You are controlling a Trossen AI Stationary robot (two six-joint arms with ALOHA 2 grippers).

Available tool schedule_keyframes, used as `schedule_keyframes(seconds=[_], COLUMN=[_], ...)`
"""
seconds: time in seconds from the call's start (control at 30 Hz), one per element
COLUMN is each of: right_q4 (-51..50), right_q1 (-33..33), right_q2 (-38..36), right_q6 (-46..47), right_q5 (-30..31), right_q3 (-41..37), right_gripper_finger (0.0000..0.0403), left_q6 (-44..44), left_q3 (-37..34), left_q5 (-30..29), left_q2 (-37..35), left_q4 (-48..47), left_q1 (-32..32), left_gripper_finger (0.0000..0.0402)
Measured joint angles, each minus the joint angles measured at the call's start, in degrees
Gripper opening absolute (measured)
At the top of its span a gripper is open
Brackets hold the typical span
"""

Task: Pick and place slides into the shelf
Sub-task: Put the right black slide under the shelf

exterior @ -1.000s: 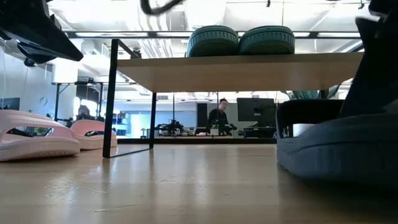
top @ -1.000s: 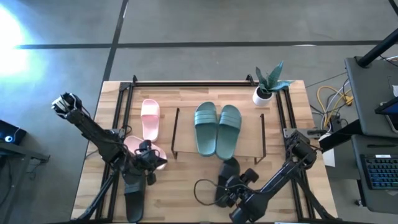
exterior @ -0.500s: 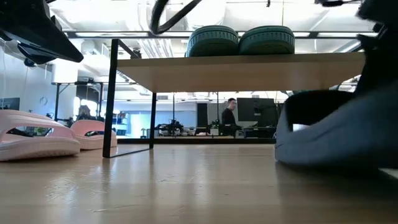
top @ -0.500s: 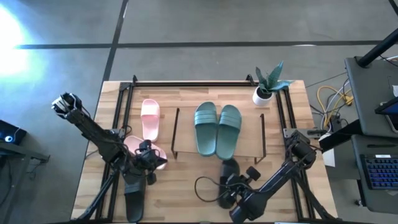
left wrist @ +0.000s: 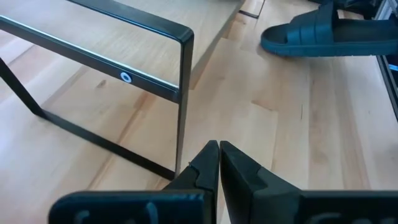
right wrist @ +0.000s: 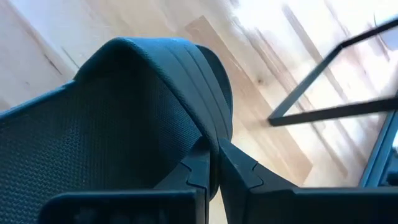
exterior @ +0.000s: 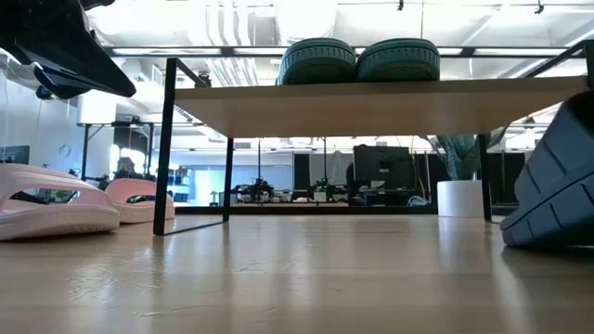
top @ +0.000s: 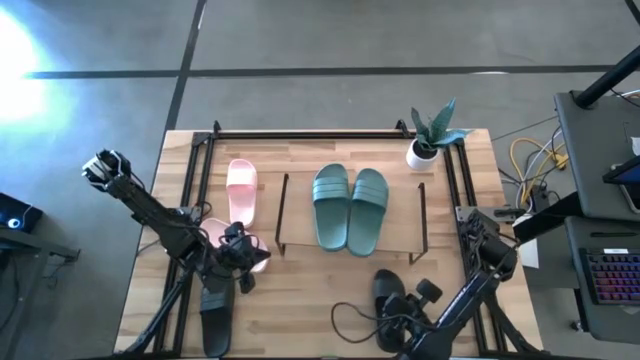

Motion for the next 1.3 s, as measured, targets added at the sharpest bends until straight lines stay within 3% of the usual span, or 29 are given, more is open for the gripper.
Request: schedule_keyframes(seconds=[0.47, 0.93, 1.2, 1.3], right_q4=[0.3, 4.8, 4.7, 3.6], right_q1=[1.6, 2.0, 1.9, 1.9], right_q2=[0.9, 1.0, 1.0, 1.0], right_q6=[3.1, 3.2, 1.3, 1.3], right_q5=[-3.4, -6.1, -5.6, -8.3], right_q3=[-2.3, -0.9, 2.8, 5.4], right_gripper_finger=[0.002, 0.0179, 0.0198, 0.0198], left_q6=[-0.1, -0.2, -4.1, -10.1], left_q3=[0.0, 0.0, 0.0, 0.0], left_q5=[0.0, 2.0, 4.7, 9.2], left_q2=[0.0, 0.0, 0.0, 0.0], left_q4=[0.1, 0.3, 0.4, 1.0], left_q1=[0.0, 0.0, 0.0, -0.2], left_gripper_finger=[0.0, 0.0, 0.0, 0.0])
